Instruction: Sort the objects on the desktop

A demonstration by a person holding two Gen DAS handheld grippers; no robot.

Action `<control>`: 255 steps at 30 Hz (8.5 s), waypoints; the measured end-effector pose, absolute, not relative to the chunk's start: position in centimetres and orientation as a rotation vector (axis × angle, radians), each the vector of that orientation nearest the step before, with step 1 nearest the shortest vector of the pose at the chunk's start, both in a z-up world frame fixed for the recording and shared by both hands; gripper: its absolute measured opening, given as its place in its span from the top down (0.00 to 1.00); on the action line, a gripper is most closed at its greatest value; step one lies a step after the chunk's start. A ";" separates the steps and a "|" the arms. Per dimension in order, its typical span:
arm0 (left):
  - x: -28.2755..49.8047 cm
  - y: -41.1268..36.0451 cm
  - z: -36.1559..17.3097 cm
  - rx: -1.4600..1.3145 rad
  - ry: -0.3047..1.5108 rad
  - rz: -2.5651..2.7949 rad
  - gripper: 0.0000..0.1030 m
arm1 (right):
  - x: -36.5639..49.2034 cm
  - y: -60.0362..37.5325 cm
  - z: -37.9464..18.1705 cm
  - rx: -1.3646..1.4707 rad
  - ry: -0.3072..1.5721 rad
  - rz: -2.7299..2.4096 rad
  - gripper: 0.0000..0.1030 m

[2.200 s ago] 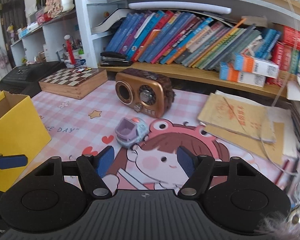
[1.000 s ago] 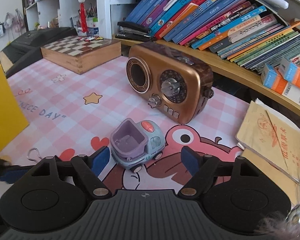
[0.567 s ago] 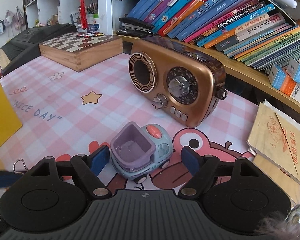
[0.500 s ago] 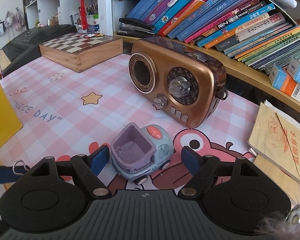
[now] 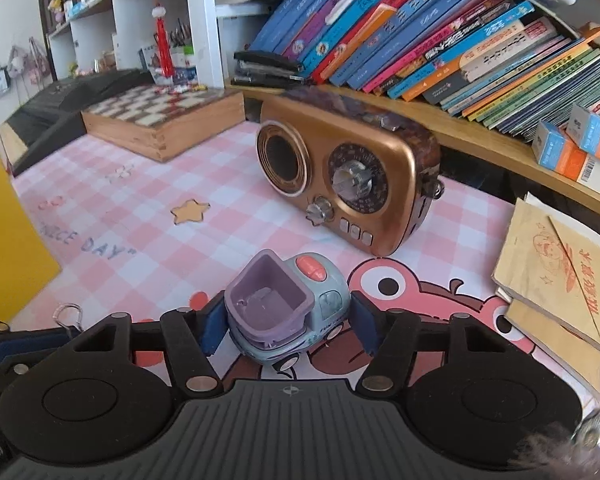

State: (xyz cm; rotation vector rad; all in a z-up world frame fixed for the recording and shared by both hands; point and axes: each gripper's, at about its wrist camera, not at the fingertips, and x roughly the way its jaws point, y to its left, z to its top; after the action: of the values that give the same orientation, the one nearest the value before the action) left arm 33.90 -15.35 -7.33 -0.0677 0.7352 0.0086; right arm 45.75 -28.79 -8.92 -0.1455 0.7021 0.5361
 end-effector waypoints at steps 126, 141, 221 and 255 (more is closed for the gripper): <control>13.0 10.4 3.2 -0.414 0.423 0.083 0.94 | 19.7 -10.9 5.7 -0.055 0.576 0.646 0.42; 22.3 8.7 -1.7 -0.310 0.634 0.137 0.94 | 31.3 -4.6 4.2 -0.112 0.678 0.758 0.42; 2.4 2.1 3.2 -0.026 0.432 0.026 0.01 | 1.1 -18.2 2.1 0.031 0.469 0.062 0.26; 0.2 0.5 0.0 -0.044 0.607 -0.002 0.00 | -2.2 -19.4 -1.8 0.024 0.634 0.017 0.07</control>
State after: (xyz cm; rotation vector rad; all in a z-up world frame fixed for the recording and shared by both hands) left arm 0.25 0.51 -0.02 -0.0435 0.6066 -0.0017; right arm -2.21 -19.39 -1.79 0.0243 0.6344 0.0173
